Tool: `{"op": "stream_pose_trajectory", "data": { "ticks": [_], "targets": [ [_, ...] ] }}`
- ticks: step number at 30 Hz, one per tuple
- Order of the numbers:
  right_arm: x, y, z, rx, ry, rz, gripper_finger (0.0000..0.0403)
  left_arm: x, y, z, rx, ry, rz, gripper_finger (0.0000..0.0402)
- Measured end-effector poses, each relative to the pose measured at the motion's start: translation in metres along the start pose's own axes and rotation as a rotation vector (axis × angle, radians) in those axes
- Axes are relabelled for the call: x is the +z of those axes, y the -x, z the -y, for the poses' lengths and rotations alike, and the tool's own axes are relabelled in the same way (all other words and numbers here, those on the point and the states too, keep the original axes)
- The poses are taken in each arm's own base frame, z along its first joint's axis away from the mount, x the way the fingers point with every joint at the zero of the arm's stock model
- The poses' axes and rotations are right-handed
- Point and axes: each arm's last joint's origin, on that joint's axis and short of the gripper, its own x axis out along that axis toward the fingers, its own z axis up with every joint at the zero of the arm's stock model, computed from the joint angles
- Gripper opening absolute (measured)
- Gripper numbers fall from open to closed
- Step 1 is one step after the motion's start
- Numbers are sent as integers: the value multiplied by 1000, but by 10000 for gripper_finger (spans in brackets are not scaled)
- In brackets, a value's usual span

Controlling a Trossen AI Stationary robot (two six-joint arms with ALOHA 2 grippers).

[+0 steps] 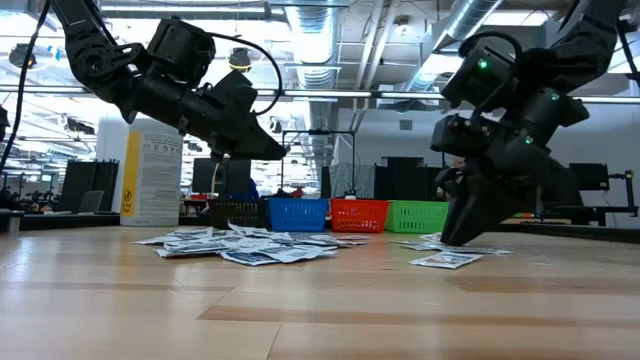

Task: Pick & Place First Aid Supplies
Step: Put the orange ointment pack into the black bin

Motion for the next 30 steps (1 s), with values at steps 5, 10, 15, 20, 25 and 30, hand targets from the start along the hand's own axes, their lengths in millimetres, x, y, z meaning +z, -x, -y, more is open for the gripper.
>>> {"op": "stream_pose_trajectory", "data": {
  "ticks": [5,10,15,20,25,30],
  "targets": [
    [0,0,0,-8,0,-3,58,0,0,0,0,0,0,92],
    [0,0,0,-7,0,-2,7,0,0,0,0,0,0,92],
    [1,6,0,-12,1,18,6,0,0,0,0,0,0,92],
    [7,22,0,-29,22,62,3,0,0,0,0,0,0,92],
    [27,44,0,-47,71,205,1,1,0,1,-12,1,15,92],
    [41,58,0,-53,108,291,1,5,1,8,-72,-25,55,92]
  ]
}}
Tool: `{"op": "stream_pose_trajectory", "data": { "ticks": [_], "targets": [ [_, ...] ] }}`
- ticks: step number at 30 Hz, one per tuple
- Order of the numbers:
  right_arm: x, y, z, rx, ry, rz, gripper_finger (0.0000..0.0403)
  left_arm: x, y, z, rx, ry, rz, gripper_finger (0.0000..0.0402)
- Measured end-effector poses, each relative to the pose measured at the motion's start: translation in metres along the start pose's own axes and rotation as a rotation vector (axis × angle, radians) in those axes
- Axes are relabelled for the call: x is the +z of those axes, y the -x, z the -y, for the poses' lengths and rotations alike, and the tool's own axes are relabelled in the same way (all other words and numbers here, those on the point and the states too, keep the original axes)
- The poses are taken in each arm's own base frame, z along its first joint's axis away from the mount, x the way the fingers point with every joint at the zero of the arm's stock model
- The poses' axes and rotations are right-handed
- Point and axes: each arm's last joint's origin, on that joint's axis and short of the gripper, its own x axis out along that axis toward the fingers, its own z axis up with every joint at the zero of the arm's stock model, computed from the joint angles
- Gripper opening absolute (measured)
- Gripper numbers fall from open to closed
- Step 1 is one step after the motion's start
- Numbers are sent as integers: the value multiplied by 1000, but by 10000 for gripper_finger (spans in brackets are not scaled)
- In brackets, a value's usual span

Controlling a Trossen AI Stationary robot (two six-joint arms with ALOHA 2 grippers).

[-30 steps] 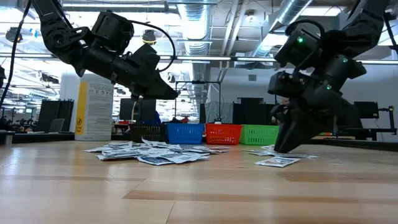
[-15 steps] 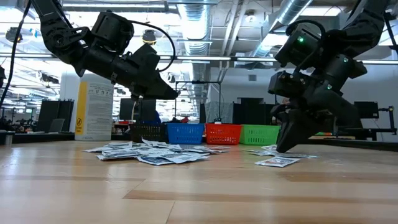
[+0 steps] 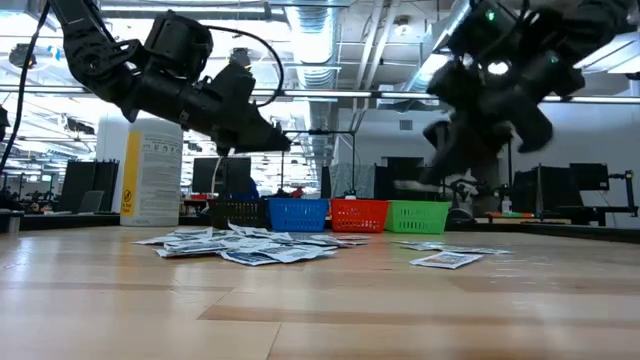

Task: Pick & Place First Aid Supplies
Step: Put the orange ointment pack into the black bin

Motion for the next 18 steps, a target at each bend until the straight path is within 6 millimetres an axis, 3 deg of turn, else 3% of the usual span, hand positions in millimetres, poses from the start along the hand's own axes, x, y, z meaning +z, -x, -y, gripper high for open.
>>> {"op": "stream_pose_trajectory", "data": {
  "ticks": [10,18],
  "targets": [
    [28,1,-3,6,106,129,1,11,-1,6,-120,-23,85,92],
    [48,1,-9,18,170,190,0,11,-12,17,-131,-312,94,93]
  ]
}}
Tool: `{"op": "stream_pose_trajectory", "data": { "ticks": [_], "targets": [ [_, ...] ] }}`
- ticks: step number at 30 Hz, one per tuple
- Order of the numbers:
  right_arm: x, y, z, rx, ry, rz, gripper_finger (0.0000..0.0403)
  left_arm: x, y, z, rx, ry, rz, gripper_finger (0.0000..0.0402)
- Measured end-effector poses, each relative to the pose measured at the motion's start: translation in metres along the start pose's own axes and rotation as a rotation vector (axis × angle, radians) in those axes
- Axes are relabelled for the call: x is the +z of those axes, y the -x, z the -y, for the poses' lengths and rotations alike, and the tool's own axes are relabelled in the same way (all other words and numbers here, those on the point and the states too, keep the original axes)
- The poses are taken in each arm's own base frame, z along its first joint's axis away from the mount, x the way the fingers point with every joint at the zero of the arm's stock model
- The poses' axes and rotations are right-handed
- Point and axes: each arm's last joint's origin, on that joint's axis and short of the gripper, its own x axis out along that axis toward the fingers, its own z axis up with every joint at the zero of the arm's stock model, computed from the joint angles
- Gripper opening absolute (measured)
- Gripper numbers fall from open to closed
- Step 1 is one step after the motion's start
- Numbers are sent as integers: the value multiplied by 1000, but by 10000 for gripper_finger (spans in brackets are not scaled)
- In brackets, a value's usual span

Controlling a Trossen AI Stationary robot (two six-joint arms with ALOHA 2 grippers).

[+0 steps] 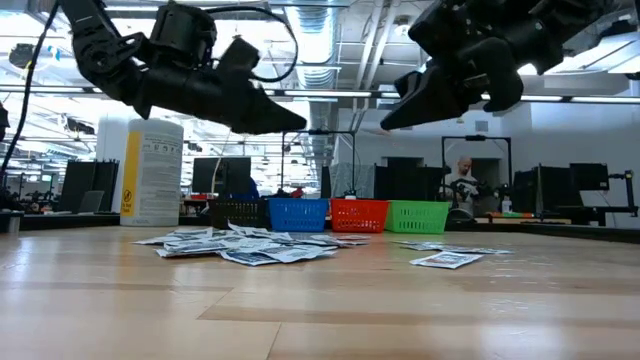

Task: Pick & Place First Aid Supplies
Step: Put the orange ointment pack into the black bin

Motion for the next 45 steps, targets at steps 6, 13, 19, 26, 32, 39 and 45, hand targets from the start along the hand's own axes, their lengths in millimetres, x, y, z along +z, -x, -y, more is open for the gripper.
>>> {"op": "stream_pose_trajectory", "data": {
  "ticks": [6,13,19,26,32,39,45],
  "targets": [
    [5,-2,2,-3,7,12,0,-3,-22,9,27,-314,-41,93],
    [5,-2,1,-2,-1,8,0,-4,-43,23,-5,-610,-45,93],
    [5,-2,-1,6,1,4,0,0,-45,23,75,-741,-62,93],
    [6,-2,0,3,2,12,0,1,-45,25,20,-798,-19,93],
    [7,-2,0,-1,8,25,0,2,-45,26,-7,-797,17,93],
    [8,-2,1,-5,27,36,0,11,-49,24,12,-794,46,93],
    [8,-2,2,-9,34,39,0,13,-50,27,7,-795,57,93]
  ]
}}
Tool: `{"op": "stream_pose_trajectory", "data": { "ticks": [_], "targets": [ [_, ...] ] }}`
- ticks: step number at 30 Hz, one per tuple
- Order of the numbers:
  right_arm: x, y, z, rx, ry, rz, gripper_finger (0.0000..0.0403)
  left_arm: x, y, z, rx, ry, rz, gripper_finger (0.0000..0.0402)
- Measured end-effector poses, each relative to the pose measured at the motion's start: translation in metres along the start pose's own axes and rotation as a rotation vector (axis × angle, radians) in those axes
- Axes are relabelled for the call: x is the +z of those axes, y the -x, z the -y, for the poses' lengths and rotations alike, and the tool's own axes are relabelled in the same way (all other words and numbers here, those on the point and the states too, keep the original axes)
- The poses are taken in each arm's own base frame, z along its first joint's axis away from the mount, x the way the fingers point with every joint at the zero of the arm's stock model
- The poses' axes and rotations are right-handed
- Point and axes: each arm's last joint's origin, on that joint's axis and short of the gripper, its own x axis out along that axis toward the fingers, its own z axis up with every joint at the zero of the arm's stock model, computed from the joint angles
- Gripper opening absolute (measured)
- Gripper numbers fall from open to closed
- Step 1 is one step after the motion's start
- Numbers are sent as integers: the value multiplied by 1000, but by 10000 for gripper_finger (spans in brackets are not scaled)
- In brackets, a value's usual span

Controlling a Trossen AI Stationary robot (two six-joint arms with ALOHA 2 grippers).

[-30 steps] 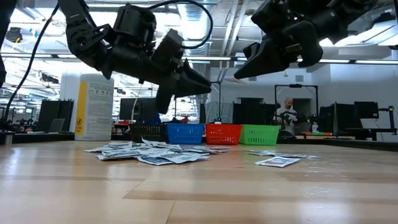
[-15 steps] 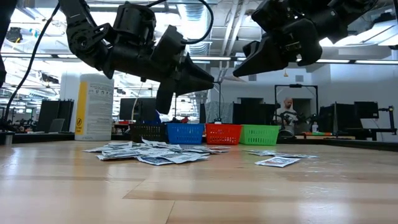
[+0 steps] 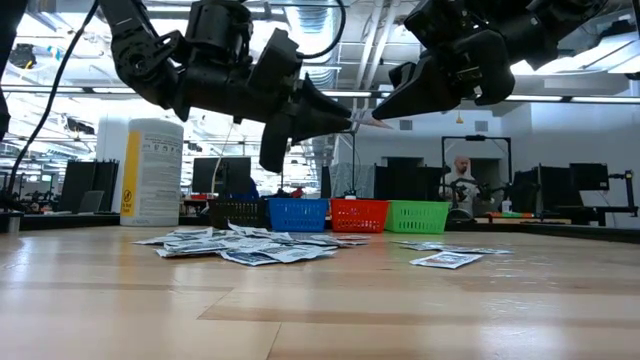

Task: Pick & Place First Aid Supplies
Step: Put the orange ointment pack into the black bin

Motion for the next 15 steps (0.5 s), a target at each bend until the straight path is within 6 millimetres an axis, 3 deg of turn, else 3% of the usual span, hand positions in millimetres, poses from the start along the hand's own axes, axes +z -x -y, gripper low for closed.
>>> {"op": "stream_pose_trajectory", "data": {
  "ticks": [15],
  "targets": [
    [0,0,7,-25,5,14,0,14,1,9,-38,-47,67,93]
  ]
}}
